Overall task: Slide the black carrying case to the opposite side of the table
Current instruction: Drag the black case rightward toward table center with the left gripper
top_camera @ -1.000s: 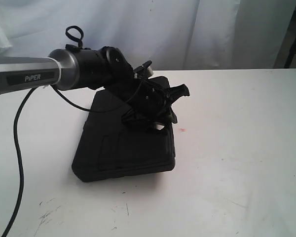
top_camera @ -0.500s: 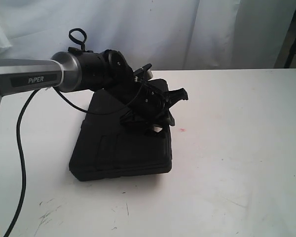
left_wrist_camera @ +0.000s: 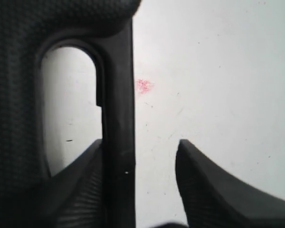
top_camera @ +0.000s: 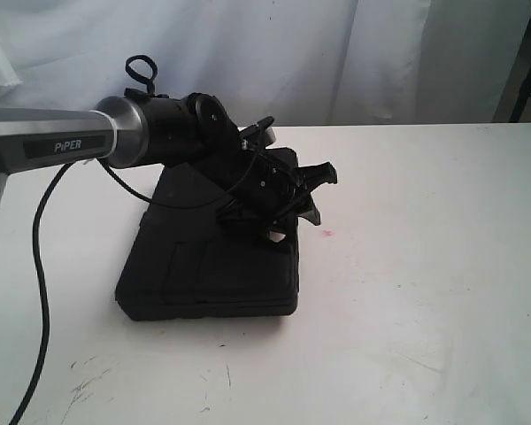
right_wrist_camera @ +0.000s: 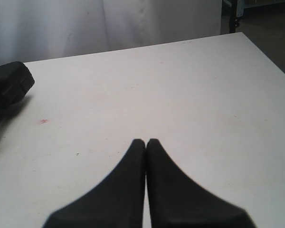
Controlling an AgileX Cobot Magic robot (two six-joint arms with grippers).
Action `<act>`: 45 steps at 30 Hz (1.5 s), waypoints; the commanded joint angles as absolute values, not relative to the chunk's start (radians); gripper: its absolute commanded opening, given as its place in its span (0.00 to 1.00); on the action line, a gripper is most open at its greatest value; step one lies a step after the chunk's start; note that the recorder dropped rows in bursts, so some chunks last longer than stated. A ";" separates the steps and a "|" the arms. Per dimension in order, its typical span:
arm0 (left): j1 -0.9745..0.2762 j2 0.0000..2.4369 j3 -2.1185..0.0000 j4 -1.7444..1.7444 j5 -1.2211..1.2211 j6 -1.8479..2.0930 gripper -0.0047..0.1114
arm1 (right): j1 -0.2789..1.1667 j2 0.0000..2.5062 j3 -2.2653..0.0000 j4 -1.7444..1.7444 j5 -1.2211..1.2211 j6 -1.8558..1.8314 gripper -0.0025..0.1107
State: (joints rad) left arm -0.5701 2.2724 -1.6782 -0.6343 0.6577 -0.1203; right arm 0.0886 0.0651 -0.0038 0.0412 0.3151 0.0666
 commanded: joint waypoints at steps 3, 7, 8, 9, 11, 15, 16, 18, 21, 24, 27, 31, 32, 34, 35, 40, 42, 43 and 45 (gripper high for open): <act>-0.569 2.270 -1.685 -0.690 0.610 -0.102 0.55 | 0.081 0.059 0.000 0.043 0.309 0.060 0.02; -0.569 2.270 -1.685 -0.765 0.610 -0.067 0.63 | 0.081 0.059 0.000 0.043 0.309 0.060 0.02; -0.569 2.270 -1.685 -0.779 0.610 -0.067 0.64 | 0.081 0.059 0.000 0.043 0.309 0.060 0.02; -0.569 2.270 -1.685 -0.783 0.618 -0.069 0.65 | 0.081 0.059 0.000 0.043 0.309 0.060 0.02; -0.569 2.270 -1.685 -0.783 0.634 -0.069 0.65 | 0.081 0.059 0.000 0.043 0.309 0.060 0.02; -0.569 2.265 -1.692 -0.760 0.647 -0.069 0.65 | 0.081 0.059 0.000 0.043 0.309 0.060 0.02; -0.569 2.265 -1.692 -0.744 0.647 -0.069 0.65 | 0.081 0.059 0.000 0.043 0.309 0.060 0.02; -0.569 2.268 -1.692 -0.717 0.657 -0.069 0.65 | 0.081 0.059 0.000 0.043 0.309 0.060 0.02; -0.569 2.272 -1.692 -0.668 0.647 -0.071 0.65 | 0.081 0.059 0.000 0.043 0.309 0.060 0.02; -0.569 2.274 -1.692 -0.668 0.600 -0.071 0.65 | 0.081 0.059 0.000 0.043 0.309 0.060 0.02; -0.569 2.274 -1.692 -0.677 0.567 -0.073 0.65 | 0.081 0.059 0.000 0.043 0.309 0.060 0.02; -0.580 2.283 -1.692 -0.680 0.544 -0.073 0.65 | 0.081 0.059 0.000 0.043 0.309 0.060 0.02; -0.580 2.288 -1.692 -0.675 0.544 -0.073 0.65 | 0.081 0.059 0.000 0.043 0.309 0.060 0.02; -0.580 2.298 -1.692 -0.673 0.546 -0.073 0.65 | 0.081 0.059 0.000 0.043 0.309 0.060 0.02; -0.580 2.303 -1.692 -0.675 0.549 -0.073 0.65 | 0.081 0.059 0.000 0.043 0.309 0.060 0.02; -0.580 2.305 -1.692 -0.618 0.546 -0.077 0.65 | 0.081 0.059 0.000 0.043 0.309 0.060 0.02; -0.580 2.305 -1.692 -0.574 0.552 -0.101 0.65 | 0.081 0.059 0.000 0.043 0.309 0.060 0.02; -0.580 2.305 -1.692 -0.559 0.555 -0.111 0.65 | 0.081 0.059 0.000 0.043 0.309 0.060 0.02; -0.582 2.305 -1.692 -0.544 0.555 -0.121 0.65 | 0.081 0.059 0.000 0.043 0.309 0.060 0.02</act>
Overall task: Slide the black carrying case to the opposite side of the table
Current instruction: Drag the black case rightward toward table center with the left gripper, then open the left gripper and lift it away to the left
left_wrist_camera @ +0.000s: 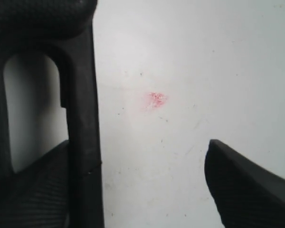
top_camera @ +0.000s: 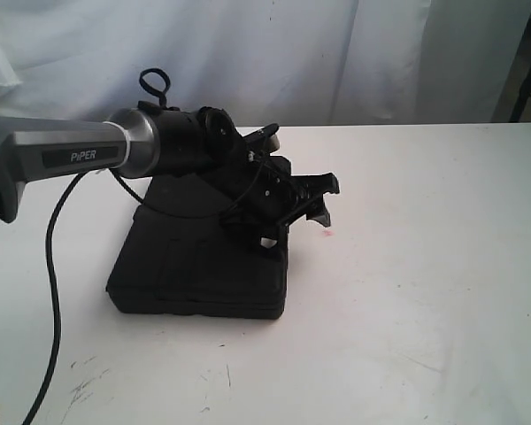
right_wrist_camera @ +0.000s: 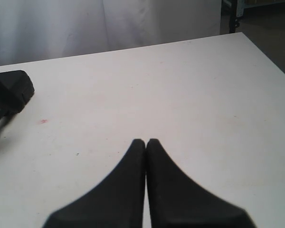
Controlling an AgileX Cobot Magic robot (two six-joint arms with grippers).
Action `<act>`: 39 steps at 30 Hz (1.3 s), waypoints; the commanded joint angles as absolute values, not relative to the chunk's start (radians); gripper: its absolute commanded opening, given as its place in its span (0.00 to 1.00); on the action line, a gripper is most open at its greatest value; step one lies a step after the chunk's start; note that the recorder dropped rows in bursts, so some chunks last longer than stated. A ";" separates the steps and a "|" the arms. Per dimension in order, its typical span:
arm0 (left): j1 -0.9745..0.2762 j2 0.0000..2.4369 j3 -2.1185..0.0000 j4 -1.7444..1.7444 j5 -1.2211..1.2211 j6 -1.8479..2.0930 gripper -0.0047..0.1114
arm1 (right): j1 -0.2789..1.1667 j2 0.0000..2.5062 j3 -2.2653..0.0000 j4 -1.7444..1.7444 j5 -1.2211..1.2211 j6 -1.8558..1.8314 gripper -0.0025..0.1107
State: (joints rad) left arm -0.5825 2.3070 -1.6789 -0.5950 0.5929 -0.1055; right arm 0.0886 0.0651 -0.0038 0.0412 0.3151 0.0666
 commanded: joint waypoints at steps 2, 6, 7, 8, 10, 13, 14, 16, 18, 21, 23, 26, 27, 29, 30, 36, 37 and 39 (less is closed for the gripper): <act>-0.582 2.305 -1.692 -0.529 0.553 -0.129 0.65 | 0.081 0.059 0.000 0.043 0.309 0.060 0.02; -0.582 2.305 -1.692 -0.513 0.566 -0.173 0.65 | 0.081 0.059 0.000 0.043 0.309 0.060 0.02; -0.582 2.305 -1.692 -0.520 0.577 -0.186 0.64 | 0.081 0.059 0.000 0.043 0.309 0.060 0.02; -0.585 2.303 -1.692 -0.529 0.587 -0.186 0.63 | 0.081 0.059 0.000 0.043 0.309 0.060 0.02; -0.592 2.301 -1.692 -0.532 0.603 -0.184 0.61 | 0.081 0.059 0.000 0.043 0.309 0.060 0.02; -0.606 2.290 -1.692 -0.508 0.626 -0.184 0.59 | 0.081 0.059 0.000 0.043 0.309 0.060 0.02; -0.612 2.281 -1.692 -0.491 0.631 -0.184 0.59 | 0.081 0.059 0.000 0.043 0.309 0.060 0.02; -0.625 2.268 -1.692 -0.443 0.631 -0.213 0.59 | 0.081 0.059 0.000 0.043 0.309 0.060 0.02; -0.636 2.263 -1.698 -0.356 0.626 -0.282 0.59 | 0.081 0.059 0.000 0.043 0.309 0.060 0.02; -0.644 2.263 -1.720 -0.257 0.660 -0.382 0.59 | 0.081 0.059 0.000 0.043 0.309 0.060 0.02; -0.649 2.263 -1.739 -0.210 0.679 -0.421 0.57 | 0.081 0.059 0.000 0.043 0.309 0.060 0.02; -0.650 2.263 -1.767 -0.193 0.687 -0.444 0.51 | 0.081 0.059 0.000 0.043 0.309 0.060 0.02; -0.650 2.263 -1.777 -0.195 0.695 -0.444 0.51 | 0.081 0.059 0.000 0.043 0.309 0.060 0.02; -0.650 2.263 -1.791 -0.195 0.709 -0.444 0.51 | 0.081 0.059 0.000 0.043 0.309 0.060 0.02; -0.650 2.263 -1.797 -0.188 0.717 -0.444 0.51 | 0.081 0.059 0.000 0.043 0.309 0.060 0.02; -0.650 2.256 -1.820 -0.110 0.802 -0.447 0.43 | 0.081 0.059 0.000 0.043 0.309 0.060 0.02; -0.650 2.250 -1.820 -0.095 0.816 -0.447 0.38 | 0.081 0.059 0.000 0.043 0.309 0.060 0.02; -0.650 2.240 -1.820 -0.046 0.851 -0.462 0.26 | 0.081 0.059 0.000 0.043 0.309 0.060 0.02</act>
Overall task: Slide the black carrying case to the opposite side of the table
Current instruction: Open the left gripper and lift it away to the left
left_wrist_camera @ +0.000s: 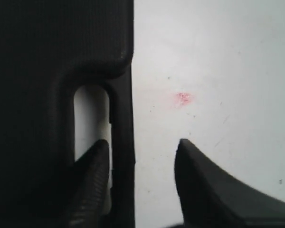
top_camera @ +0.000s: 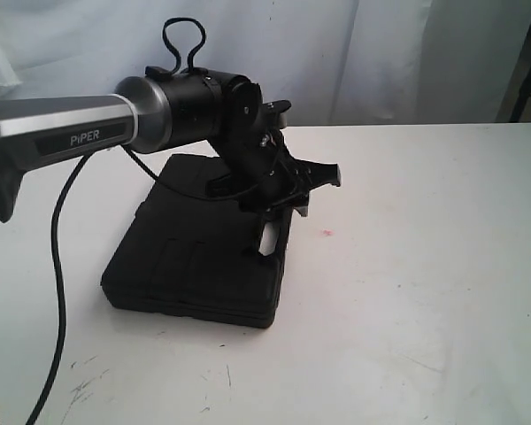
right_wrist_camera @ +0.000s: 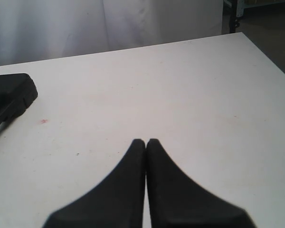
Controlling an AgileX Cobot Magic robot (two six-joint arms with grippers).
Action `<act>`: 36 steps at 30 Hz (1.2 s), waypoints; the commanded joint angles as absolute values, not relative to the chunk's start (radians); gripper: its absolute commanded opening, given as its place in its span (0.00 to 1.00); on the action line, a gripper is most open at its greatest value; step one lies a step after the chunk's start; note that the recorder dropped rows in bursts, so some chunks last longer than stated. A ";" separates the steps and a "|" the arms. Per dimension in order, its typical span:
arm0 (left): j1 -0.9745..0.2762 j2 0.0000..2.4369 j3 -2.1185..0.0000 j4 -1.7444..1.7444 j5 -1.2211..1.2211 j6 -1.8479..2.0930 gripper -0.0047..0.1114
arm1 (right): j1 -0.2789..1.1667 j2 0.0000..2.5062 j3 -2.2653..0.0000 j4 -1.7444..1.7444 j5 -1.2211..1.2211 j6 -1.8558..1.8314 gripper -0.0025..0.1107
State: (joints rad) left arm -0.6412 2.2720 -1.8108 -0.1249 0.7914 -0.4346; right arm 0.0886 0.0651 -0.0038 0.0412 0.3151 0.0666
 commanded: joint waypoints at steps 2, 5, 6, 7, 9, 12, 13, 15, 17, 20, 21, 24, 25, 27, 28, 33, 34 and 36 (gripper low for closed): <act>-0.650 2.226 -1.820 0.008 0.887 -0.474 0.13 | 0.081 0.059 0.000 0.043 0.309 0.060 0.02; -0.650 2.197 -1.820 0.087 0.920 -0.481 0.04 | 0.081 0.059 0.000 0.043 0.309 0.060 0.02; -0.650 2.182 -1.820 0.100 0.927 -0.490 0.04 | 0.081 0.059 0.000 0.043 0.309 0.060 0.02; -0.650 2.169 -1.818 0.113 0.927 -0.492 0.04 | 0.081 0.059 0.000 0.043 0.309 0.060 0.02; -0.650 2.139 -1.805 0.131 0.925 -0.492 0.04 | 0.081 0.059 0.000 0.043 0.309 0.060 0.02; -0.650 2.092 -1.782 0.161 0.925 -0.492 0.04 | 0.081 0.059 0.000 0.043 0.309 0.060 0.02; -0.650 2.075 -1.770 0.177 0.925 -0.492 0.04 | 0.081 0.059 0.000 0.043 0.309 0.060 0.02; -0.650 2.040 -1.742 0.213 0.927 -0.496 0.04 | 0.081 0.059 0.000 0.043 0.309 0.060 0.02; -0.650 1.996 -1.697 0.246 0.917 -0.508 0.04 | 0.081 0.059 0.000 0.043 0.309 0.060 0.02; -0.650 1.908 -1.605 0.304 0.878 -0.563 0.04 | 0.081 0.059 0.000 0.043 0.309 0.060 0.02; -0.650 1.879 -1.576 0.314 0.859 -0.577 0.04 | 0.081 0.059 0.000 0.043 0.309 0.060 0.02; -0.650 1.758 -1.457 0.324 0.770 -0.601 0.04 | 0.081 0.059 0.000 0.043 0.309 0.060 0.02; -0.650 1.700 -1.398 0.324 0.732 -0.603 0.04 | 0.081 0.059 0.000 0.043 0.309 0.060 0.02; -0.650 1.608 -1.304 0.324 0.642 -0.603 0.04 | 0.081 0.059 0.000 0.043 0.309 0.060 0.02; -0.650 1.556 -1.250 0.320 0.595 -0.603 0.04 | 0.081 0.059 0.000 0.043 0.309 0.060 0.02; -0.650 1.320 -1.005 0.320 0.382 -0.603 0.04 | 0.081 0.059 0.000 0.043 0.309 0.060 0.02; -0.650 1.263 -0.949 0.320 0.339 -0.603 0.04 | 0.081 0.059 0.000 0.043 0.309 0.060 0.02; -0.650 1.187 -0.875 0.325 0.264 -0.603 0.04 | 0.081 0.059 0.000 0.043 0.309 0.060 0.02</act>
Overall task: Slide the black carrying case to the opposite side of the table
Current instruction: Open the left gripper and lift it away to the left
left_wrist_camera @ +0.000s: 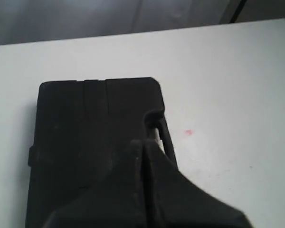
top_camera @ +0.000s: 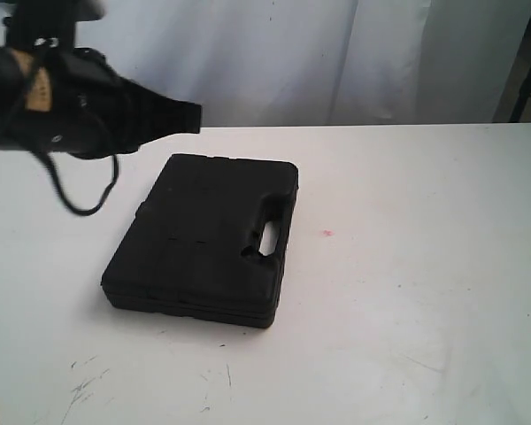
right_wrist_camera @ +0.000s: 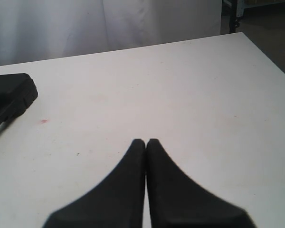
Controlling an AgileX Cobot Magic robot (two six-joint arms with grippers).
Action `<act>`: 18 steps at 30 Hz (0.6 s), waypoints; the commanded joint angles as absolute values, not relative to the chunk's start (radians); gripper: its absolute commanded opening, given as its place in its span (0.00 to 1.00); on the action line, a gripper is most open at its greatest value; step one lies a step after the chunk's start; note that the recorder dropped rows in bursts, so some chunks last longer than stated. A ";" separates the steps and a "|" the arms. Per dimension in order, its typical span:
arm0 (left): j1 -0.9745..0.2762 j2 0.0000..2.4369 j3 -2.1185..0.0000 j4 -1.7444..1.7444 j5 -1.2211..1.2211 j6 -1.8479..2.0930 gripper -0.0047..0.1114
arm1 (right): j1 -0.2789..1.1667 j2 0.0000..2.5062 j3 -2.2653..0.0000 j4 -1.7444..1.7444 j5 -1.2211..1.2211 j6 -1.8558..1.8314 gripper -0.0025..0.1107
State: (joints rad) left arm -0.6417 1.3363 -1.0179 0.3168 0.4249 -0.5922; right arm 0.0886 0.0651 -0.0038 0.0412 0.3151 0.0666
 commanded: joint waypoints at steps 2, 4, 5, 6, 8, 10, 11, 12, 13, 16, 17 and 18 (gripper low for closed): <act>-0.650 1.114 -0.812 0.351 0.214 -0.603 0.04 | 0.081 0.059 0.000 0.043 0.309 0.060 0.02; -0.650 1.052 -0.770 0.384 0.190 -0.603 0.04 | 0.081 0.059 0.000 0.043 0.309 0.060 0.02; -0.650 1.030 -0.757 0.397 0.187 -0.603 0.04 | 0.081 0.059 0.000 0.043 0.309 0.060 0.02; -0.650 1.004 -0.743 0.406 0.187 -0.603 0.04 | 0.081 0.059 0.000 0.043 0.309 0.060 0.02; -0.650 0.962 -0.724 0.406 0.190 -0.600 0.04 | 0.081 0.059 0.000 0.043 0.309 0.060 0.02; -0.650 0.915 -0.710 0.406 0.220 -0.587 0.04 | 0.081 0.059 0.000 0.043 0.309 0.060 0.02; -0.650 0.895 -0.709 0.406 0.241 -0.582 0.04 | 0.081 0.059 0.000 0.043 0.309 0.060 0.02; -0.650 0.871 -0.709 0.406 0.283 -0.573 0.04 | 0.081 0.059 0.000 0.043 0.309 0.060 0.02; -0.650 0.847 -0.709 0.406 0.308 -0.572 0.04 | 0.081 0.059 0.000 0.043 0.309 0.060 0.02; -0.650 0.782 -0.709 0.406 0.346 -0.572 0.04 | 0.081 0.059 0.000 0.043 0.309 0.060 0.02; -0.650 0.764 -0.709 0.406 0.351 -0.572 0.04 | 0.081 0.059 0.000 0.043 0.309 0.060 0.02; -0.650 0.749 -0.709 0.406 0.353 -0.572 0.04 | 0.081 0.059 0.000 0.043 0.309 0.060 0.02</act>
